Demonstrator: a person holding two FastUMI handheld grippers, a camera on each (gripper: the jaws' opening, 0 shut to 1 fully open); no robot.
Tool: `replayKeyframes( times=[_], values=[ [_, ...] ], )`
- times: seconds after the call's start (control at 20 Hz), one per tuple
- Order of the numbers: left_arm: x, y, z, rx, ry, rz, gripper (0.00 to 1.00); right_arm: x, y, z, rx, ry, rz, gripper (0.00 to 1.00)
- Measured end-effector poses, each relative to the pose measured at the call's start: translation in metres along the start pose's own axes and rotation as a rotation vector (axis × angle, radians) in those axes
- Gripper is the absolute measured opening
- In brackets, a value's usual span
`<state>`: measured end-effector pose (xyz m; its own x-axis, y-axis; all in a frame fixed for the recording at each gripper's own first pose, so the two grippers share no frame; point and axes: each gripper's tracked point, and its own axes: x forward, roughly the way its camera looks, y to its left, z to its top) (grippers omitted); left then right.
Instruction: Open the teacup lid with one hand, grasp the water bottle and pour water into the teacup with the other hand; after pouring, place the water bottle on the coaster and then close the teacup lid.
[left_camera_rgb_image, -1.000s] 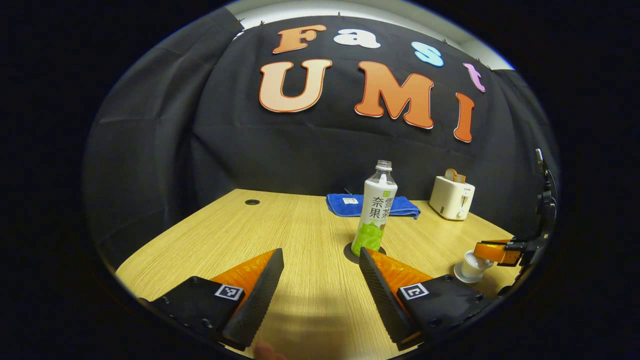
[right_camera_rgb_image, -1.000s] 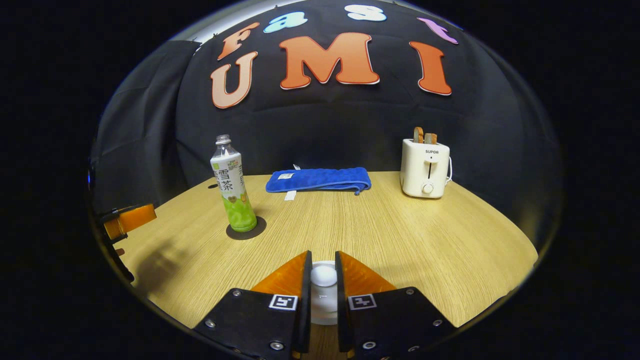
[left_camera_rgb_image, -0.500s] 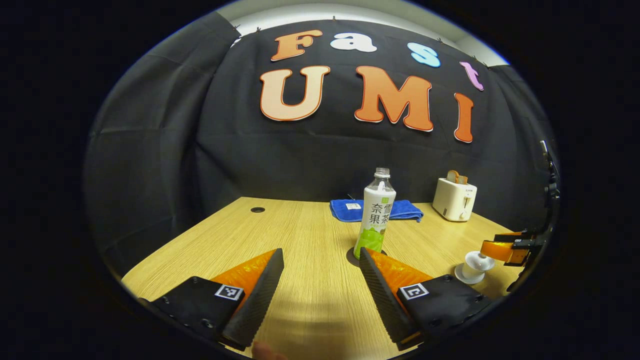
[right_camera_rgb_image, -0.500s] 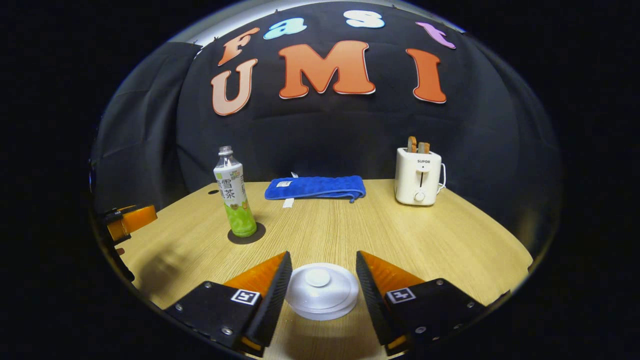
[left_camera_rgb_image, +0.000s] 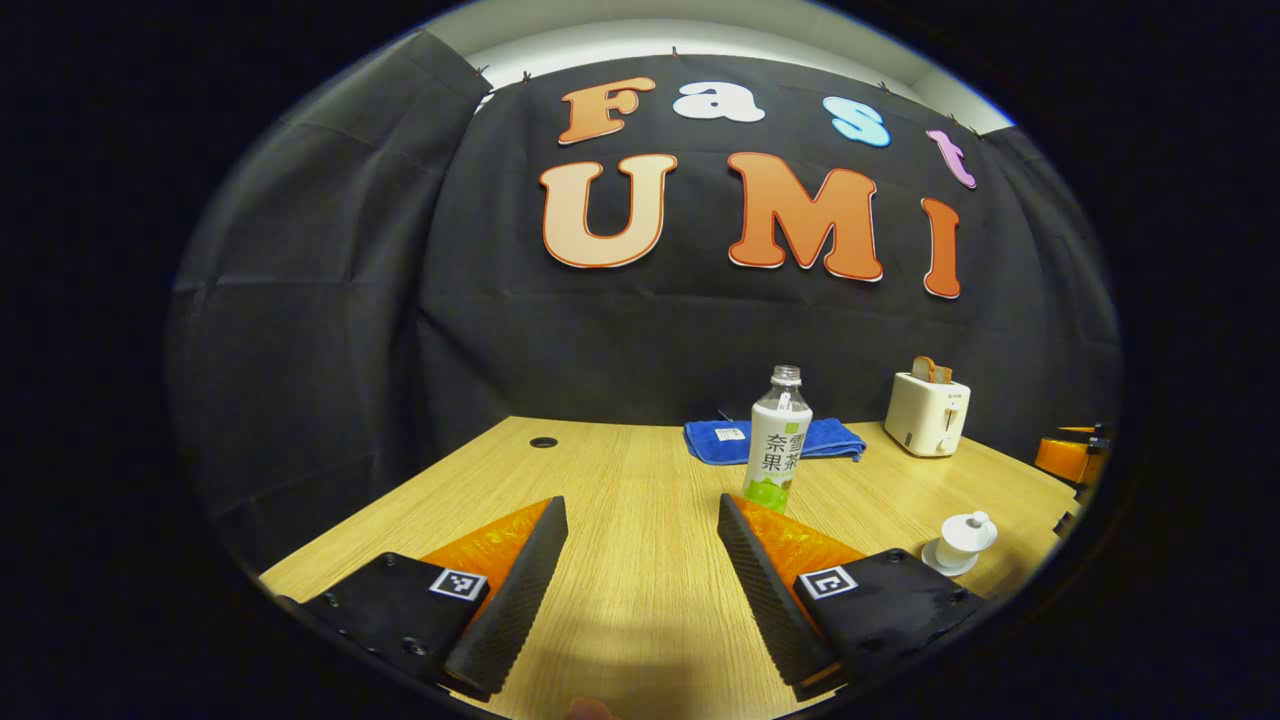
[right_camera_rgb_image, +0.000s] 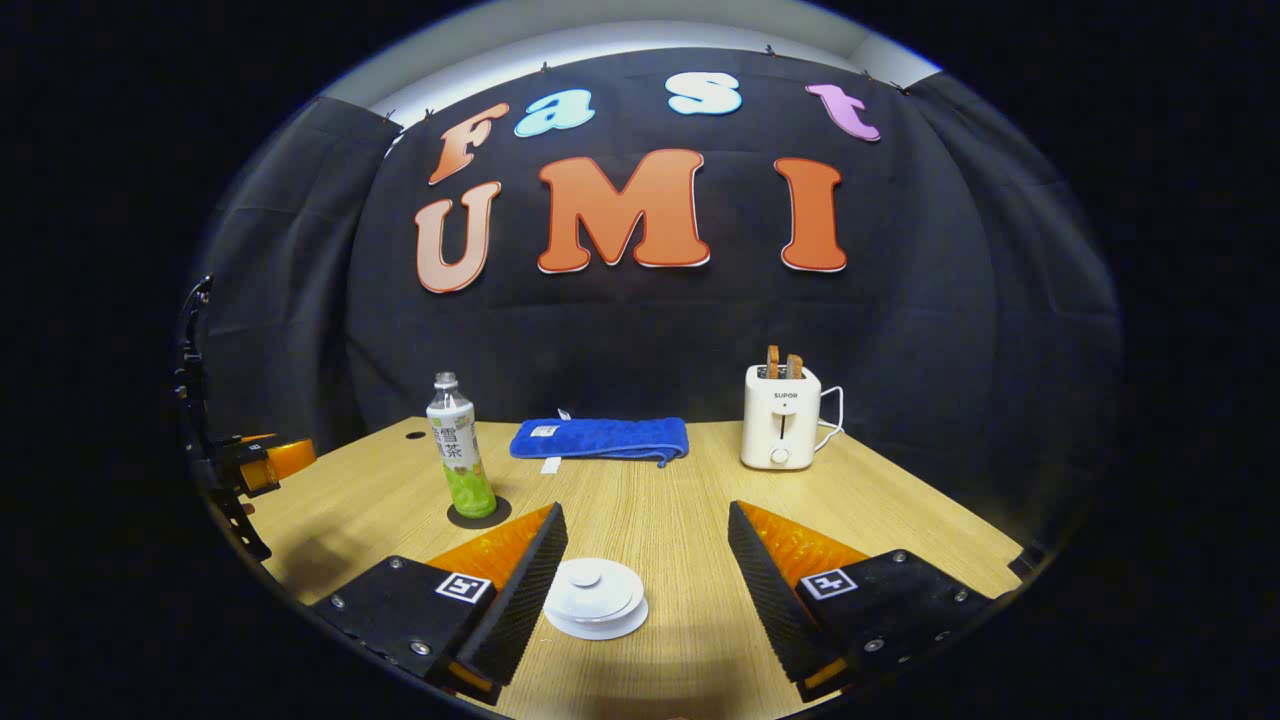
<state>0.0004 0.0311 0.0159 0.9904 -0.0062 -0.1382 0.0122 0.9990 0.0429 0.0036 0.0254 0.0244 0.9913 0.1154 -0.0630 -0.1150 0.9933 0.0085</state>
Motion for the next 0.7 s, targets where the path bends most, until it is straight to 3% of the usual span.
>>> replayKeyframes(
  times=[0.2,0.7],
  values=[
    [-0.010,0.001,0.015,-0.003,-0.046,0.024,0.97,-0.008,-0.019,0.003,0.006,-0.010,-0.032,0.96],
    [-0.013,-0.024,0.017,0.005,-0.049,-0.003,0.98,-0.014,-0.035,-0.003,0.016,-0.009,-0.048,0.96]
  ],
)
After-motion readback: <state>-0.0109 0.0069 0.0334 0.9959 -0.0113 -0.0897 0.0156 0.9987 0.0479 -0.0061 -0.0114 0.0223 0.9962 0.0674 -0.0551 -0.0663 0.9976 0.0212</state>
